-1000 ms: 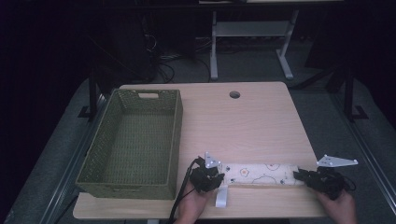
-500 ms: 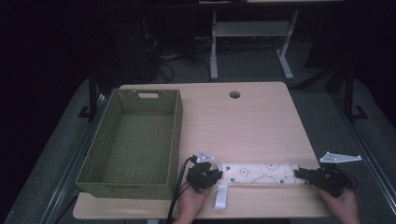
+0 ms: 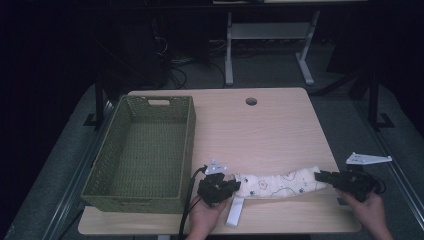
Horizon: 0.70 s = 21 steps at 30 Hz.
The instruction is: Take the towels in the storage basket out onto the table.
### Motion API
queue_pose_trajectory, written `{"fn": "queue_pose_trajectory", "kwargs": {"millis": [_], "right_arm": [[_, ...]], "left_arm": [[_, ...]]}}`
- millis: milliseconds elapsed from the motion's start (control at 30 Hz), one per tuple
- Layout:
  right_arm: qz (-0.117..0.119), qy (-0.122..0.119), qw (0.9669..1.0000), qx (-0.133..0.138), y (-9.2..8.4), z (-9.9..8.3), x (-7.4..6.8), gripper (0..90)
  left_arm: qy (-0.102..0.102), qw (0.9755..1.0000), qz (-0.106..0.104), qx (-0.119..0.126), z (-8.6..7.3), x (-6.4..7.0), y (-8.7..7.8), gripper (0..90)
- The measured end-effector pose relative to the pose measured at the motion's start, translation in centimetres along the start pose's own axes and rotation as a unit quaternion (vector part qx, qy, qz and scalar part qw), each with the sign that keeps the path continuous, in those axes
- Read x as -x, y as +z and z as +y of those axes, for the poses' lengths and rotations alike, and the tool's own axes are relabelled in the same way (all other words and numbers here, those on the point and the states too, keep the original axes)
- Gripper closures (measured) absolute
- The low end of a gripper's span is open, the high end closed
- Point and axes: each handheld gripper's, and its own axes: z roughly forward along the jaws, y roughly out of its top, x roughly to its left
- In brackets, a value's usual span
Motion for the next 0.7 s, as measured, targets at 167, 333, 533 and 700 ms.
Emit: {"fn": "queue_pose_trajectory", "kwargs": {"millis": [167,333,533,700], "right_arm": [[0.009,-0.009,0.9999,0.005,0.2,1.5,0.0,82.0],[0.014,-0.012,0.9998,0.009,0.2,2.5,0.1,82.1],[0.028,-0.012,0.9994,0.017,0.4,4.2,0.3,82.1],[0.036,-0.012,0.999,0.022,0.5,5.4,0.4,82.1]], "left_arm": [[0.001,0.9999,-0.006,0.013,0.4,0.2,-0.9,82.5],[0.005,0.9998,-0.007,0.016,0.5,0.4,-1.4,82.5],[0.009,0.9995,-0.014,0.028,0.7,0.8,-2.2,82.5],[0.018,0.9991,-0.018,0.034,1.0,1.2,-3.0,82.6]]}}
